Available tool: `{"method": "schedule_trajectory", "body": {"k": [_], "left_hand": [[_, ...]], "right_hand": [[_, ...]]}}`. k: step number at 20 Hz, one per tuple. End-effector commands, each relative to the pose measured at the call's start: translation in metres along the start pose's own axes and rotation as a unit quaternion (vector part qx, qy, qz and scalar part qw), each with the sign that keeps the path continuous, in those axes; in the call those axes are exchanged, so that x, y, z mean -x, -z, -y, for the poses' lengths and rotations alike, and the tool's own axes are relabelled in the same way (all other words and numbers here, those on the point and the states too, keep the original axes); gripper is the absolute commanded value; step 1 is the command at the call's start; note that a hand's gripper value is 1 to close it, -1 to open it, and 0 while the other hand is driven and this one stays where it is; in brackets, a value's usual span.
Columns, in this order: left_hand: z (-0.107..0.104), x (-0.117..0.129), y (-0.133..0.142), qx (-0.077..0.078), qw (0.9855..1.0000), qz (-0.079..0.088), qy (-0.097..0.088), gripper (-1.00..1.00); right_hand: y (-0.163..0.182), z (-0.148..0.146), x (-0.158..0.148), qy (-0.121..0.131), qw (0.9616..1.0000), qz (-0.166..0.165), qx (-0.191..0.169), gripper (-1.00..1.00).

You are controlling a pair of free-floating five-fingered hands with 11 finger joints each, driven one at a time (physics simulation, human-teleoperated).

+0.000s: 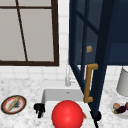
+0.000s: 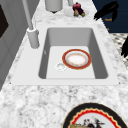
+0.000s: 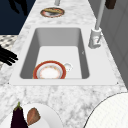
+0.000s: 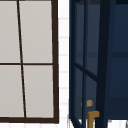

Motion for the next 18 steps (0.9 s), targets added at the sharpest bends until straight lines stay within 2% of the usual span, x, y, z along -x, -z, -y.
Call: {"method": "schedule_trajectory", "body": {"k": [1, 7, 15, 18], "left_hand": [[0.000, 0.000, 0.000, 0.000, 1.0000, 0.000, 0.000, 0.00], [0.000, 0.000, 0.000, 0.000, 1.0000, 0.000, 0.000, 0.00], [0.000, 0.000, 0.000, 0.000, 1.0000, 0.000, 0.000, 0.00], [0.000, 0.000, 0.000, 0.000, 1.0000, 0.000, 0.000, 0.00]], "right_hand": [[0.013, 0.011, -0.013, 0.002, 0.9981, 0.002, 0.062, -1.00], [0.044, 0.030, -0.024, 0.004, 0.9920, -0.002, 0.126, -1.00], [0.088, 0.060, -0.035, -0.001, 0.9766, -0.006, 0.215, -1.00], [0.110, 0.073, -0.043, 0.001, 0.9734, 0.000, 0.229, -1.00]]}}
